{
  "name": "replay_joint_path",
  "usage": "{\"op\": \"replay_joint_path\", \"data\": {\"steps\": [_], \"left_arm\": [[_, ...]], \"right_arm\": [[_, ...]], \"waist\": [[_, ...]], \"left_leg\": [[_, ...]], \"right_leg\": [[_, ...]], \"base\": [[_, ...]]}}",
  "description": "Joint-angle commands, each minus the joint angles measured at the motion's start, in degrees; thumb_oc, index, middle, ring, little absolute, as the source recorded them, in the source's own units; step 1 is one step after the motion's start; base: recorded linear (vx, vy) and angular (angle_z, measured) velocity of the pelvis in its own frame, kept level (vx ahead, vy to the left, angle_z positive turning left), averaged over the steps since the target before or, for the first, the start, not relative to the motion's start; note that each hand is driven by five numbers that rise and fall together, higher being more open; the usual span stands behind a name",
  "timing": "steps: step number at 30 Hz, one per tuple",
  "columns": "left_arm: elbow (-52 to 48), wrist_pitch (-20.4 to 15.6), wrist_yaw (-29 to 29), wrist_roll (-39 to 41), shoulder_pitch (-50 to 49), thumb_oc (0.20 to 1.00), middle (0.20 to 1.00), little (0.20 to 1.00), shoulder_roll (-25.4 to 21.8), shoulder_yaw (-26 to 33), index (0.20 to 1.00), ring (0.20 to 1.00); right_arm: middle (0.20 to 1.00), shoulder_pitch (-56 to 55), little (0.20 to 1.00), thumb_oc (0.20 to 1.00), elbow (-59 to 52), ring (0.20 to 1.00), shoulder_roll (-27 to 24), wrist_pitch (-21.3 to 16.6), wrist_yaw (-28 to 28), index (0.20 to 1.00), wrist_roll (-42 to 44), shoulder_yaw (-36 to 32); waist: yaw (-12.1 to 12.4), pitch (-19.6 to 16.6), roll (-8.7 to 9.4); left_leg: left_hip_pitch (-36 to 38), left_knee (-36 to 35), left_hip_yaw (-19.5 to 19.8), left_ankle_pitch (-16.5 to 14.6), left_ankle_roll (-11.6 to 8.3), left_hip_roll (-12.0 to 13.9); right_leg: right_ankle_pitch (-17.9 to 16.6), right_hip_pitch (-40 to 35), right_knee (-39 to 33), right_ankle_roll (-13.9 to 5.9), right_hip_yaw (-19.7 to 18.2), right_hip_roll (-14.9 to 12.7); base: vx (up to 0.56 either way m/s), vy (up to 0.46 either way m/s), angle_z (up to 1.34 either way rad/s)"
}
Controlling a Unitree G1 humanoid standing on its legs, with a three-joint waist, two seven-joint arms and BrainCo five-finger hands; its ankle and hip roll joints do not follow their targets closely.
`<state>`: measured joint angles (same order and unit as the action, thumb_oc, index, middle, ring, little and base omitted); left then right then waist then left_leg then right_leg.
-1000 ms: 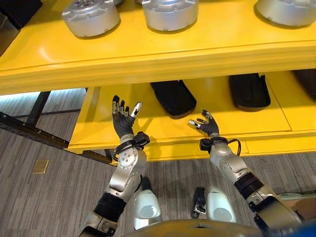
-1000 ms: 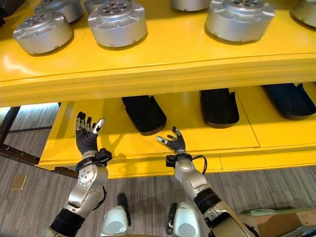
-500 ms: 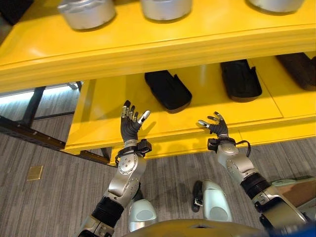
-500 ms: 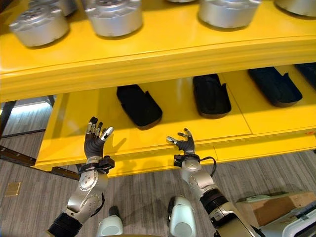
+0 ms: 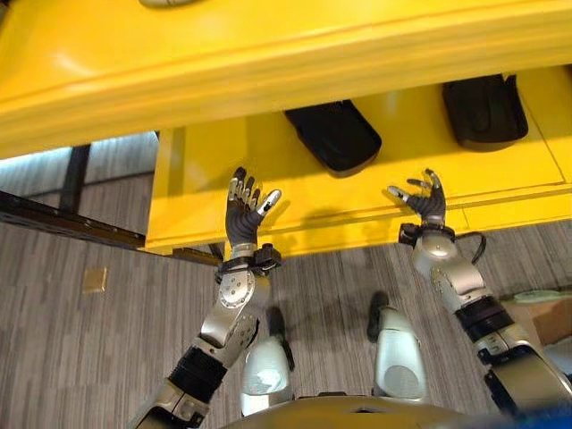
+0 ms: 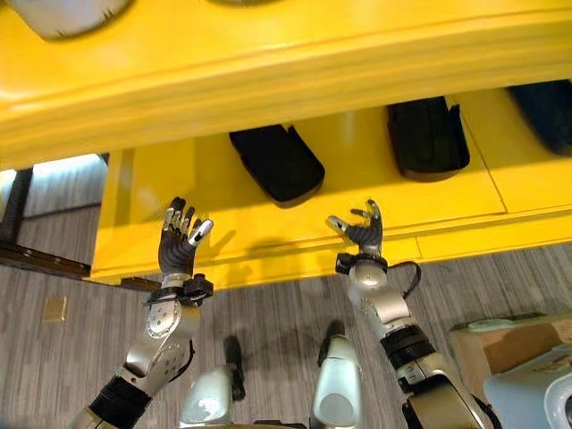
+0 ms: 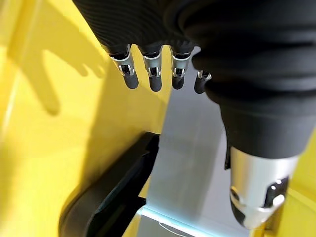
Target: Move parts from the plastic box to the shelf.
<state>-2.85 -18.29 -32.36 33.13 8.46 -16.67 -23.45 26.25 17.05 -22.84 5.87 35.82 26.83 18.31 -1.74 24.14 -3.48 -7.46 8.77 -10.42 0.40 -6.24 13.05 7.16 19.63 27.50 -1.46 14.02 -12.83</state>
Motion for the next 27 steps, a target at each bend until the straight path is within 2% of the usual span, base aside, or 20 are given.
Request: {"op": "replay_joint_path", "data": {"steps": [1,6,7,8,11,12,13,15,17,18,22,27], "left_arm": [[-9.23,-1.13,0.09,-1.35,1.09,1.0,1.0,1.0,-2.56,0.98,1.0,1.0],[-10.42,0.03,0.63,-1.59,1.53,1.0,1.0,1.0,-2.42,1.72,1.0,1.0],[-10.32,-0.27,1.07,-1.71,1.39,1.0,1.0,1.0,-2.35,1.84,1.0,1.0],[-10.37,-0.36,1.24,-1.76,1.32,1.0,1.0,1.0,-2.37,1.93,1.0,1.0],[-10.62,-0.28,2.85,-0.7,0.82,1.0,1.0,1.0,-2.59,2.84,1.0,1.0],[-10.62,-0.28,2.85,-0.7,0.82,1.0,1.0,1.0,-2.58,2.85,1.0,1.0],[-10.31,-0.17,3.84,-0.1,0.68,1.0,1.0,1.0,-2.87,3.24,1.0,1.0],[-10.08,0.01,4.39,0.45,0.73,1.0,1.0,1.0,-3.05,3.33,1.0,1.0],[-9.41,0.11,5.74,0.9,0.79,1.0,1.0,1.0,-3.43,3.3,1.0,1.0],[-9.2,-0.03,5.97,0.96,0.79,1.0,1.0,1.0,-3.47,3.27,1.0,1.0],[-8.21,-0.77,7.69,1.33,0.83,1.0,1.0,1.0,-4.0,2.88,1.0,1.0],[-7.02,-1.23,8.94,2.17,1.56,1.0,1.0,1.0,-4.89,2.62,1.0,1.0]], "right_arm": [[1.0,4.58,1.0,1.0,-1.55,1.0,1.15,-1.28,0.49,1.0,-4.96,-1.2],[1.0,7.0,1.0,1.0,-6.73,1.0,-2.31,-1.0,-0.87,1.0,-18.73,-2.07],[1.0,7.51,1.0,1.0,-8.2,1.0,-3.46,-0.84,-1.8,1.0,-25.3,-1.59],[1.0,7.74,1.0,1.0,-8.92,1.0,-4.07,-0.65,-1.82,1.0,-26.06,-1.34],[1.0,9.32,1.0,1.0,-12.06,1.0,-8.39,0.18,-3.53,1.0,-40.88,0.28],[1.0,9.32,1.0,1.0,-12.07,1.0,-8.39,0.19,-3.53,1.0,-40.89,0.28],[1.0,10.53,1.0,1.0,-12.4,1.0,-10.8,-0.29,-4.29,1.0,-46.32,1.13],[1.0,11.18,1.0,1.0,-12.43,1.0,-12.23,-0.23,-4.28,1.0,-48.76,1.68],[1.0,14.16,1.0,1.0,-11.1,1.0,-16.15,-1.21,-4.1,1.0,-56.11,3.95],[1.0,14.68,1.0,1.0,-10.88,1.0,-16.76,-1.44,-3.96,1.0,-56.92,4.42],[1.0,18.25,1.0,1.0,-9.46,1.0,-21.37,-0.74,-2.45,1.0,-64.82,8.54],[1.0,22.53,1.0,1.0,-7.16,1.0,-25.49,-1.22,-2.25,1.0,-68.65,14.47]], "waist": [[2.72,2.17,0.83],[3.09,3.29,1.24],[3.07,3.5,1.28],[3.09,3.59,1.32],[3.33,3.98,1.55],[3.32,3.97,1.54],[3.61,4.02,1.65],[3.82,4.01,1.73],[4.5,4.11,2.01],[4.59,4.15,2.03],[5.44,4.49,2.19],[6.21,4.97,2.65]], "left_leg": [[-0.85,1.26,-1.25,1.02,2.48,-1.11],[-2.96,2.62,-0.77,1.18,2.47,-1.4],[-3.33,2.87,-0.76,1.28,2.4,-1.37],[-3.56,3.05,-0.75,1.32,2.39,-1.36],[-4.76,4.14,-0.44,1.41,2.23,-1.33],[-4.78,4.16,-0.43,1.4,2.23,-1.32],[-5.23,4.64,-0.21,1.38,2.13,-1.26],[-5.56,4.96,-0.08,1.42,2.06,-1.21],[-6.13,5.61,0.17,1.28,1.99,-1.11],[-6.22,5.72,0.22,1.26,1.97,-1.07],[-7.0,6.43,0.57,1.16,1.99,-1.1],[-8.37,7.45,0.79,0.92,2.11,-1.29]], "right_leg": [[2.22,-4.88,0.7,-0.1,-0.05,1.62],[2.23,-4.08,0.79,0.15,0.13,2.22],[2.22,-3.89,0.83,0.25,0.14,2.33],[2.22,-3.79,0.87,0.26,0.14,2.34],[2.4,-3.17,1.38,0.41,0.08,2.46],[2.41,-3.16,1.39,0.42,0.08,2.46],[2.57,-3.07,1.6,0.43,0.19,2.52],[2.6,-2.99,1.76,0.39,0.3,2.5],[2.81,-2.78,2.23,0.3,0.62,2.63],[2.83,-2.75,2.29,0.3,0.69,2.66],[2.96,-2.51,2.64,0.2,1.06,2.78],[3.03,-1.69,3.19,-0.08,1.24,2.76]], "base": [[-0.08,-0.082,0.09],[-0.06,-0.044,0.08],[-0.05,-0.014,0.05],[-0.06,-0.014,0.05],[-0.05,-0.014,-0.01],[-0.04,-0.03,-0.02],[0.0,0.0,0.0],[-0.02,-0.034,-0.01],[-0.03,-0.063,0.01],[-0.03,-0.055,0.01],[-0.03,-0.045,0.02],[-0.05,-0.041,0.06]]}}
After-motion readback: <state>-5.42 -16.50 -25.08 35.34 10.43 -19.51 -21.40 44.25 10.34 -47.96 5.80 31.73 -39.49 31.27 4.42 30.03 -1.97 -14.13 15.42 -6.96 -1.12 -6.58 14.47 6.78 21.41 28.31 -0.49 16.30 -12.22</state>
